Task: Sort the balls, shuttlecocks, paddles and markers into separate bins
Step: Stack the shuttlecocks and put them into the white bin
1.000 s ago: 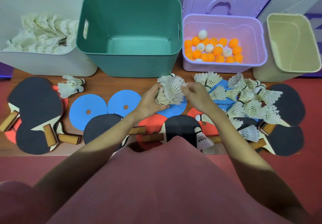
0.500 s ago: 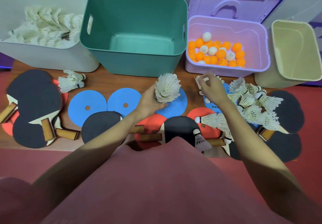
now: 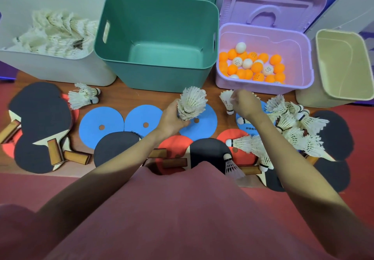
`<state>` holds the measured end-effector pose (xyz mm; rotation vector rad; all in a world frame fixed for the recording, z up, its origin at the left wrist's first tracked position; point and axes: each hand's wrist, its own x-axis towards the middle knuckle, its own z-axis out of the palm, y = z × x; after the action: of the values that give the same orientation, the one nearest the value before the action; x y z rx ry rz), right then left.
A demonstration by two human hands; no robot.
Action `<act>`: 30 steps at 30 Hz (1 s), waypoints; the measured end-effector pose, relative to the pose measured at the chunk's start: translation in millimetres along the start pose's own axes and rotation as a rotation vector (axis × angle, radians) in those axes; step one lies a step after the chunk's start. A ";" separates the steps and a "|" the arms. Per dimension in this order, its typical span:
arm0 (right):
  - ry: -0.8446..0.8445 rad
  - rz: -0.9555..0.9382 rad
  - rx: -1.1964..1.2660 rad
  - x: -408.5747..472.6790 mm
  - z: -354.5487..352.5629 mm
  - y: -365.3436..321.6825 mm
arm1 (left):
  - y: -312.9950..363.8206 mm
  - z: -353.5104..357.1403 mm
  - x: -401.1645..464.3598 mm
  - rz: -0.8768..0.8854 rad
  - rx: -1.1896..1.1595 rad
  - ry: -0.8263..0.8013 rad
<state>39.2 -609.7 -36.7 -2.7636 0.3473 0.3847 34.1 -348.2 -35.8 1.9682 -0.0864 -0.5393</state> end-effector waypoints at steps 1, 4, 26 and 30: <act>0.008 -0.033 0.053 -6.1 -6.3 -5.3 | -1.7 0.2 0.5 -0.008 0.010 0.014; 0.124 -0.200 0.401 -36.6 -35.7 -28.6 | -5.2 2.5 1.5 -0.037 0.018 0.036; 0.367 0.027 0.380 -48.8 -33.2 7.0 | -1.5 9.7 -3.8 0.025 0.024 0.019; 0.097 0.261 0.136 -11.1 -27.3 46.9 | -9.5 9.8 -4.9 0.039 0.037 0.000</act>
<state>21.8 -660.1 -21.9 -2.6146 0.7352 0.2781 24.1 -350.7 -45.9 1.9985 -0.1356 -0.5154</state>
